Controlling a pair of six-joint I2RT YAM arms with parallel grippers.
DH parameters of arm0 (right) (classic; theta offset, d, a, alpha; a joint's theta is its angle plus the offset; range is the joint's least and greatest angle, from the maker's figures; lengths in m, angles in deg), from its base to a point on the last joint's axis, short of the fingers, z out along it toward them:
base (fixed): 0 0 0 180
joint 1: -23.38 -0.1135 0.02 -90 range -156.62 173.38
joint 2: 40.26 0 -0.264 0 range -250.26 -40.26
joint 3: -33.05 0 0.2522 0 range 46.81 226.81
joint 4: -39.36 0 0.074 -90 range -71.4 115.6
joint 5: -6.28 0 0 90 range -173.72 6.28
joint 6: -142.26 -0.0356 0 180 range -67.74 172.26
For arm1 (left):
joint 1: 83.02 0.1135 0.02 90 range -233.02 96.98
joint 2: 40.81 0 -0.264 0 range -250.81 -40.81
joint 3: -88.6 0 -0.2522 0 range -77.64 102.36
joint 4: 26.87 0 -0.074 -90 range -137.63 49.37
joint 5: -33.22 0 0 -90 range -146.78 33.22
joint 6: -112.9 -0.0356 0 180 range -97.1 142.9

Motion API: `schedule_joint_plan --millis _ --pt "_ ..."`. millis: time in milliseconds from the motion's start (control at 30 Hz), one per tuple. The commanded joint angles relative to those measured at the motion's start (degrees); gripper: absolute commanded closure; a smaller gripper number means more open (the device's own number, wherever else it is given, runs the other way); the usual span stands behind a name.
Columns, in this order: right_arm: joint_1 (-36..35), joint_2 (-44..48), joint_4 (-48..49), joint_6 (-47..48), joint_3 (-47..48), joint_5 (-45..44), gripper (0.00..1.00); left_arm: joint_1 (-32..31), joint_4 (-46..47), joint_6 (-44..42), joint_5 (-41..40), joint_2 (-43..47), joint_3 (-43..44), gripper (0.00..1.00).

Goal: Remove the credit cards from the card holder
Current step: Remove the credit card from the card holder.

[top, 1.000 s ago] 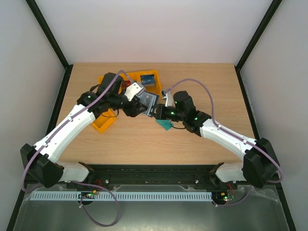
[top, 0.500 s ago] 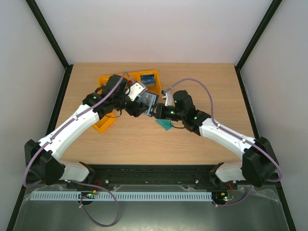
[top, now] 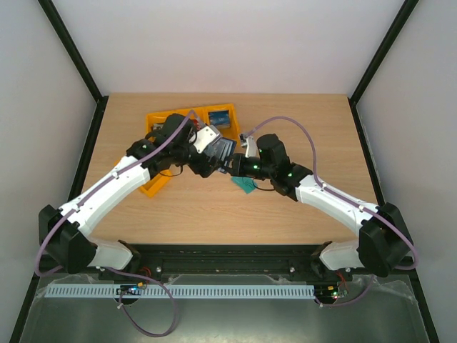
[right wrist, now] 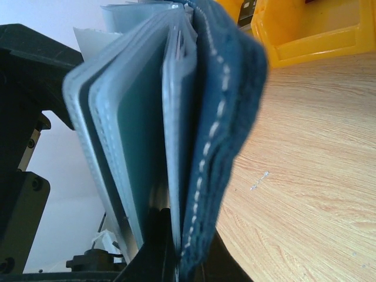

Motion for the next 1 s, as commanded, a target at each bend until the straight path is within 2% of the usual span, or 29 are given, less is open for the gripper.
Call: schedule_joint_plan --millis 0,233,400,633,833,900,967 --pt "-0.15 1.15 3.41 -0.04 1.61 1.25 0.98 -0.33 0.31 -1.08 -4.32 0.20 -1.64 0.14" --pt "-0.20 2.27 2.91 0.85 1.44 0.80 0.98 0.24 0.74 -2.29 -5.00 3.06 -3.04 0.09" --pt "-0.17 2.56 2.41 1.48 1.52 0.78 0.98 2.68 0.77 -2.04 0.06 4.25 -3.26 0.07" --pt "-0.20 3.36 2.17 1.88 1.20 0.70 0.98 4.28 0.06 -3.71 2.42 5.46 -3.09 0.01" --pt "-0.16 3.81 2.12 2.36 1.15 0.86 0.98 5.83 -0.27 -4.34 2.75 6.28 -3.08 0.02" --pt "-0.15 3.93 2.05 2.72 1.16 1.00 0.98 6.77 -0.37 -4.25 3.31 6.60 -3.17 0.05" --pt "-0.22 4.17 1.95 3.16 1.08 1.09 0.98 8.00 -0.52 -3.91 4.68 7.09 -3.04 0.12"
